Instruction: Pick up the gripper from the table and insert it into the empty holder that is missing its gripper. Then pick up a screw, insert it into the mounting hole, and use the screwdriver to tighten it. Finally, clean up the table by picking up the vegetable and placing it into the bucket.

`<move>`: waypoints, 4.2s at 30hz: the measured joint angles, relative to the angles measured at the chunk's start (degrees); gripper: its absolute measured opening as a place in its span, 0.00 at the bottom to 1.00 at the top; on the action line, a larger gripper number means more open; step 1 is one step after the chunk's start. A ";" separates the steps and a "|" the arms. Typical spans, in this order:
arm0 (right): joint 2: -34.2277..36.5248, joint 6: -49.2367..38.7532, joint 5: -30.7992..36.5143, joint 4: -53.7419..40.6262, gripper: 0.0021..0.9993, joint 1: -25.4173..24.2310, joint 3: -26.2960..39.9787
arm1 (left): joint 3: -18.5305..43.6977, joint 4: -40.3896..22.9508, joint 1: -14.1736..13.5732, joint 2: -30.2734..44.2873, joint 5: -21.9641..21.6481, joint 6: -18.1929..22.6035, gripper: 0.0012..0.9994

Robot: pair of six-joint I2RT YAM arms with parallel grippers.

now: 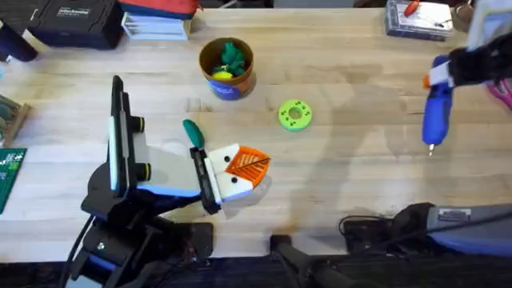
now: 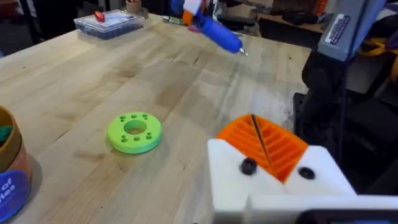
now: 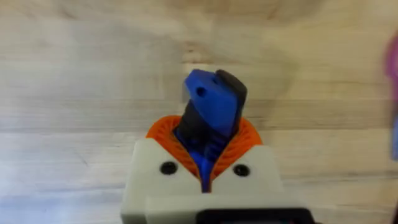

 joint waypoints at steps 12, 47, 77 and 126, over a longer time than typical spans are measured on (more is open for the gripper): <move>-25.71 8.11 -5.89 5.64 0.03 0.04 -7.84 | 0.00 -0.01 0.00 0.00 0.00 0.02 0.04; -39.48 31.38 -24.43 71.22 0.03 63.42 -31.59 | 0.00 -0.01 0.00 0.00 0.00 0.02 0.01; -31.76 22.22 -31.95 83.48 0.03 72.02 -31.61 | 0.00 -0.01 0.00 0.00 0.00 0.02 0.01; -30.20 23.56 -31.98 86.41 0.03 72.98 -31.61 | 0.00 -0.01 0.00 0.00 0.00 0.02 0.01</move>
